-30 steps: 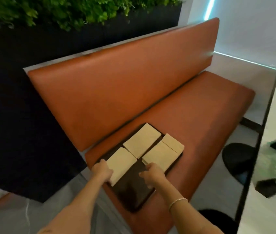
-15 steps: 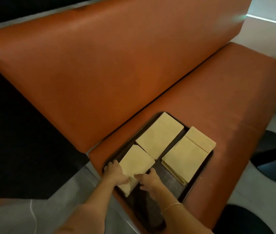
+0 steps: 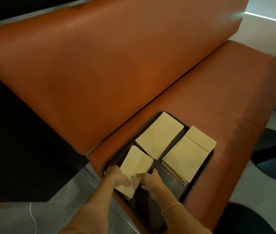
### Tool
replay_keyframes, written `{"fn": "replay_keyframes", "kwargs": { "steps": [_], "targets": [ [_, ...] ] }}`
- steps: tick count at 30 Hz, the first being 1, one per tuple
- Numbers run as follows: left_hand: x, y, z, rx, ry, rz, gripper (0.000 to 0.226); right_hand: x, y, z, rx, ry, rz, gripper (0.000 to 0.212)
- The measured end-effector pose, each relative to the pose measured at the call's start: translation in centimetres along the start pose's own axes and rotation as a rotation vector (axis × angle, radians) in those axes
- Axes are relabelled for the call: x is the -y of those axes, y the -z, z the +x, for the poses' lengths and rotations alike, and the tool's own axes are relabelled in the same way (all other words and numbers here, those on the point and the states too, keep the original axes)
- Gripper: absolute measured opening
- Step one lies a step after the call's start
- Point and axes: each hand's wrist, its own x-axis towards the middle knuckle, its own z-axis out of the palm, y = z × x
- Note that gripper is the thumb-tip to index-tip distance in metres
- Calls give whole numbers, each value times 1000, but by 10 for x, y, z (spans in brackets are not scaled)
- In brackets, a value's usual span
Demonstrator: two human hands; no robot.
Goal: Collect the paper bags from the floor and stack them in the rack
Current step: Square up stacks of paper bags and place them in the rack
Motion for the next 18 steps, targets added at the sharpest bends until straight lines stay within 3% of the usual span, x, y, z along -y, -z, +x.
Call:
{"fn": "replay_keyframes", "kwargs": {
  "steps": [5, 9, 15, 18],
  "targets": [
    [-2, -1, -8, 20, -39, -9, 102, -5, 1, -5, -23, -2, -47, 95],
    [0, 0, -25, 2, -124, 49, 94, -6, 11, -20, -127, 40, -167, 96],
    [-1, 21, -82, -32, -308, 195, 60, 9, 39, -70, -238, 293, -443, 95],
    [-12, 30, -127, -14, -387, 260, 63, 20, 60, -114, -216, 442, -569, 87]
  ]
}}
